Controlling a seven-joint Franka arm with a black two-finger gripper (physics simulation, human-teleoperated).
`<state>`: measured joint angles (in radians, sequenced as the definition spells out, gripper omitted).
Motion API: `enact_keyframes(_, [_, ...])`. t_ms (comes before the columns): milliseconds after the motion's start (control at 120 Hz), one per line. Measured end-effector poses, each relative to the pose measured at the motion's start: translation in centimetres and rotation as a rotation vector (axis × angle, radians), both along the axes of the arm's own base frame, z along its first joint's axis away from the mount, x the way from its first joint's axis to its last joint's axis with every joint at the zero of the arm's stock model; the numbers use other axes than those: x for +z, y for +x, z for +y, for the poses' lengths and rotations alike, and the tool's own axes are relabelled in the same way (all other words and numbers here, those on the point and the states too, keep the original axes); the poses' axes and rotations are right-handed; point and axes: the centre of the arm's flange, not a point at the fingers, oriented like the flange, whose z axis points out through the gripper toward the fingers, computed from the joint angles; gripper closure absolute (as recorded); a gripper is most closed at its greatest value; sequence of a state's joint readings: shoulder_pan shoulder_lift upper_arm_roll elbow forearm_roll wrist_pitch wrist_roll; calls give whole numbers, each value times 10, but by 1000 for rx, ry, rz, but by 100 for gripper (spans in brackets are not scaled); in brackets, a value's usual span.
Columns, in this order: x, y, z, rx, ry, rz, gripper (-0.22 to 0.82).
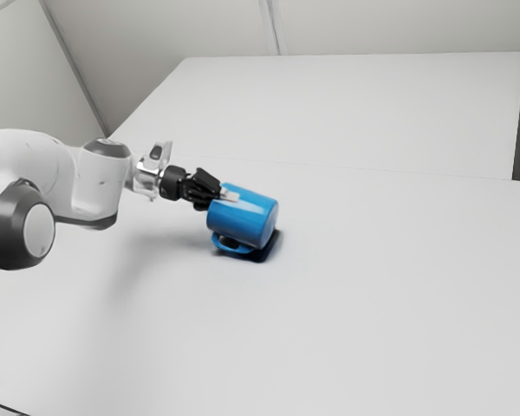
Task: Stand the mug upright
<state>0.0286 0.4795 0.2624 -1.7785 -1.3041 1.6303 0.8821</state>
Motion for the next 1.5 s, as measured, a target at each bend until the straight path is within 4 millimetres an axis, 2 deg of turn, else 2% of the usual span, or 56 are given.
enact_keyframes(167, [30,-3,1,8,18,-43,76])
enact_keyframes(233, [53,-5,4,2,81,-61,77])
enact_keyframes(308, [78,-8,-1,-19,179,-67,77])
enact_keyframes(367, [87,-13,-6,-25,259,-52,77])
enact_keyframes(525, [84,-37,-16,11,473,15,78])
enact_keyframes(675, [100,-41,-36,6,722,24,78])
enact_keyframes(775, [97,-45,-43,29,829,61,78])
enact_keyframes(933, [92,-52,-43,91,947,118,78])
enact_keyframes(1083, [90,-56,-61,115,1072,122,77])
enact_keyframes(1167, [86,-58,-71,136,1108,136,77])
enact_keyframes(1350, [77,-73,-75,203,1157,194,77])
enact_keyframes(1500, [70,-83,-87,240,1189,232,77])
